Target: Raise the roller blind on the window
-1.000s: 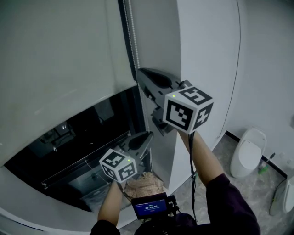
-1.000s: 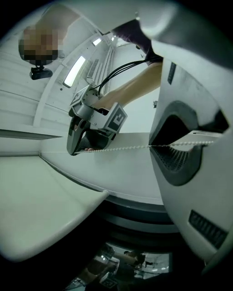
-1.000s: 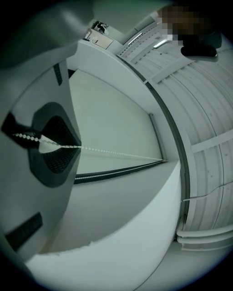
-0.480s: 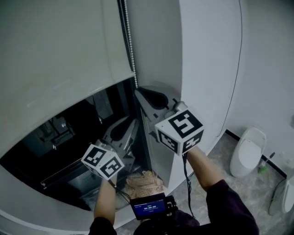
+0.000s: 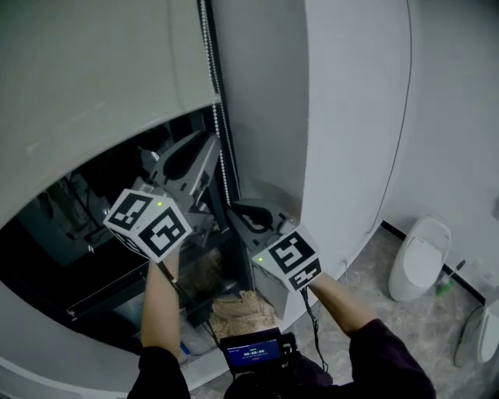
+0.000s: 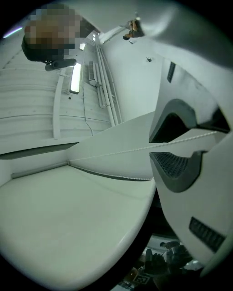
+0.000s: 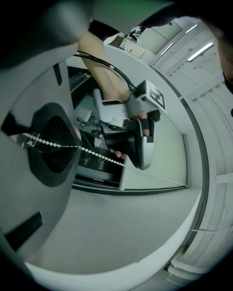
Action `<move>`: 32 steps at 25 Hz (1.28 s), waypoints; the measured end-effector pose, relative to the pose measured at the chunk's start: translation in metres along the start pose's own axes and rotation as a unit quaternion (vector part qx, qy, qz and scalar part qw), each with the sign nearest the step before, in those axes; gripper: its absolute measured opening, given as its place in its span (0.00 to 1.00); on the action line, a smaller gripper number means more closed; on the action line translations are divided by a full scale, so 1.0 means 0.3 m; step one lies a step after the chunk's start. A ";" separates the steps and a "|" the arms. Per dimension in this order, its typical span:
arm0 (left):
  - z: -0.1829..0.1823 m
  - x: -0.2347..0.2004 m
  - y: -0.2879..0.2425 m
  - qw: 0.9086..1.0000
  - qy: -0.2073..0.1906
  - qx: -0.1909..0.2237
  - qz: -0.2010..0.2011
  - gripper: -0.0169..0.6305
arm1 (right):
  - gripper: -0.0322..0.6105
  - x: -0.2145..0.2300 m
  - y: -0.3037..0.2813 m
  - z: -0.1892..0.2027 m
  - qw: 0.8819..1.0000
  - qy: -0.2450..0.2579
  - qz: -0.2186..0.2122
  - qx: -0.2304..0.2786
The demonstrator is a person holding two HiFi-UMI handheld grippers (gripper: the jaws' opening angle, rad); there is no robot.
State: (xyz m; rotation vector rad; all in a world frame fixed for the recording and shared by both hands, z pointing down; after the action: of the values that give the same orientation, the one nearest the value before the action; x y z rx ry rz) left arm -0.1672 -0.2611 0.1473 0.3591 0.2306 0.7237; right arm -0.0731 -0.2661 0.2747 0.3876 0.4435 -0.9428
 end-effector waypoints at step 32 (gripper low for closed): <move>0.480 0.032 0.061 0.992 0.041 -0.118 0.000 0.05 | 0.08 0.301 0.077 -0.292 0.989 -0.069 0.027 0.126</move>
State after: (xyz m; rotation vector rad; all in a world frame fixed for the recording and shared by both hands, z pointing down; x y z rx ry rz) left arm -0.1243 -0.2764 0.2855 0.1051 0.2195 0.7568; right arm -0.0245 -0.2716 0.1565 0.5564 0.1876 -0.9696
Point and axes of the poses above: the fingertips, and each gripper's own axes: y backward along the fingers, x to its right, z out of its underside, the point moved 6 cm from there along y, backward along the fingers, and after that the axes turned 13 degrees about y, right-handed, at the moved point
